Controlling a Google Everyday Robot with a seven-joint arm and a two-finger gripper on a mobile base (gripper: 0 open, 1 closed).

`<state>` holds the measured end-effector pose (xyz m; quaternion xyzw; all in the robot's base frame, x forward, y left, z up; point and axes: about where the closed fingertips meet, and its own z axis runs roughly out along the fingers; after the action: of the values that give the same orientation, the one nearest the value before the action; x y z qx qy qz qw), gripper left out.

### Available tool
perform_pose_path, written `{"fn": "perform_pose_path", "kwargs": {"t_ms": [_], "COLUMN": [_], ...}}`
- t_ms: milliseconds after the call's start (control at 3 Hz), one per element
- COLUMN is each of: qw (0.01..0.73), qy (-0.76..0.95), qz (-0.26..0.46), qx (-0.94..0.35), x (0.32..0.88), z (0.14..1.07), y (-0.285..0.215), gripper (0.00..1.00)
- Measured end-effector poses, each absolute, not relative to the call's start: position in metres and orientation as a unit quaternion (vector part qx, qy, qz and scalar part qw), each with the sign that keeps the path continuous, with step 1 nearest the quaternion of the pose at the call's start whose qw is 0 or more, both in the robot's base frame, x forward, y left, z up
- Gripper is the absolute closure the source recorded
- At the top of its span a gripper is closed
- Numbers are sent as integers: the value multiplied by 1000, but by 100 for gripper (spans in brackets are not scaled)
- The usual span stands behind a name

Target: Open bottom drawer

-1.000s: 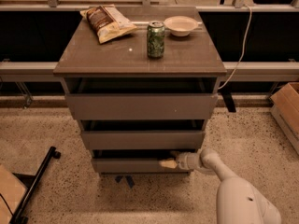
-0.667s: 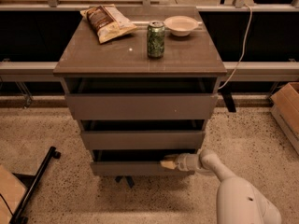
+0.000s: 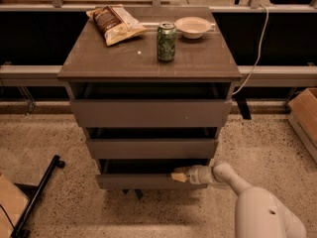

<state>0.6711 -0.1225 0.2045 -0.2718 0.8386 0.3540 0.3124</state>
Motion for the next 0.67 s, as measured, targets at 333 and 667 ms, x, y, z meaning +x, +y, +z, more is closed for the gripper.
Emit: {"fn": "perform_pose_path", "kwargs": {"t_ms": [333,667], "qw": [307,307], "qy": [841,841], "qz": [355,355], "qx": [-268,-268], "x": [668,668], "z": [204,204], "y": [-123,-123], "gripper": [100,100]}}
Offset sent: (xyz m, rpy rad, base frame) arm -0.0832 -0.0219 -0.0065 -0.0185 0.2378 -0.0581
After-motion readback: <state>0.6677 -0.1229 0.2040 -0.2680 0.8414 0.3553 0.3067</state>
